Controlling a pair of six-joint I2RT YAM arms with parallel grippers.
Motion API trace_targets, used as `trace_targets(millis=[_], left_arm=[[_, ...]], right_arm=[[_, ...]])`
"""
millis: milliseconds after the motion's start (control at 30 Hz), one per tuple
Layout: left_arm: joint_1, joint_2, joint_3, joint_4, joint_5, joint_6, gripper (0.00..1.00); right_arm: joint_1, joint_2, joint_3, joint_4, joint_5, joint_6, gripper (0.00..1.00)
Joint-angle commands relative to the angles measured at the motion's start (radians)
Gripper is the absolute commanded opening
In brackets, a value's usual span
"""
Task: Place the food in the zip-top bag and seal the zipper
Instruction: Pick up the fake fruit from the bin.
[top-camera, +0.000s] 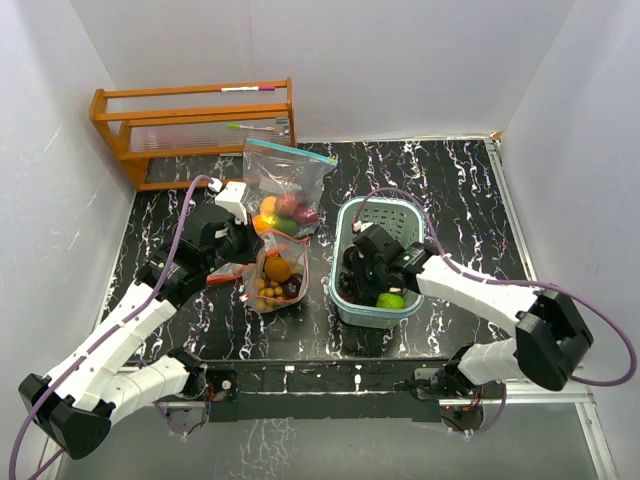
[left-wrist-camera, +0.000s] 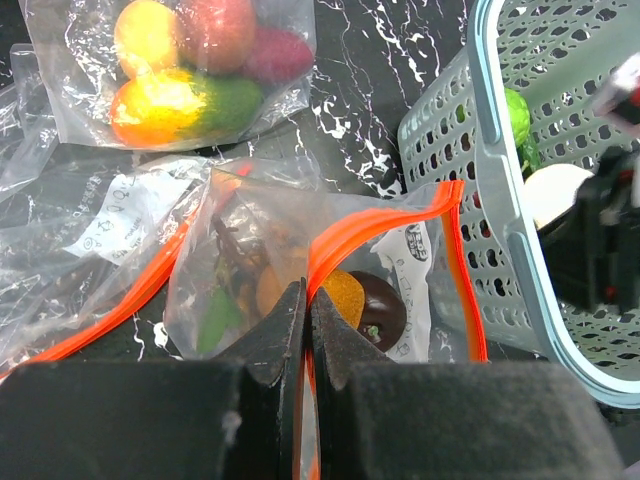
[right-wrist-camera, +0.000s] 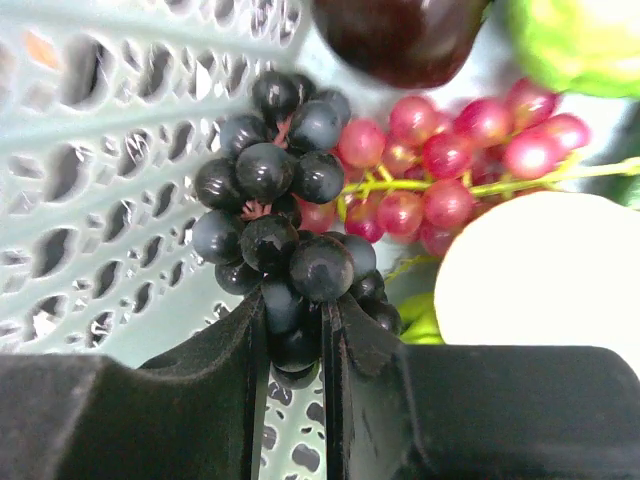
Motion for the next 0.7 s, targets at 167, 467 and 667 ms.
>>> trace_targets(millis=[167,467,667], left_arm=[[-0.003,-0.025,-0.011,0.034,0.004,0.01,0.0],[-0.002,-0.012,0.007,0.03,0.004,0.017,0.0],[-0.002,-0.006,0.008,0.028,-0.002,0.019,0.0]], right_arm=[[-0.006,-0.201,0.136,-0.003,0.312,0.024,0.16],[-0.007,-0.186,0.106,0.057,0.441,0.039,0.17],[-0.006,-0.24,0.091,0.01,0.497,0.082,0.17]])
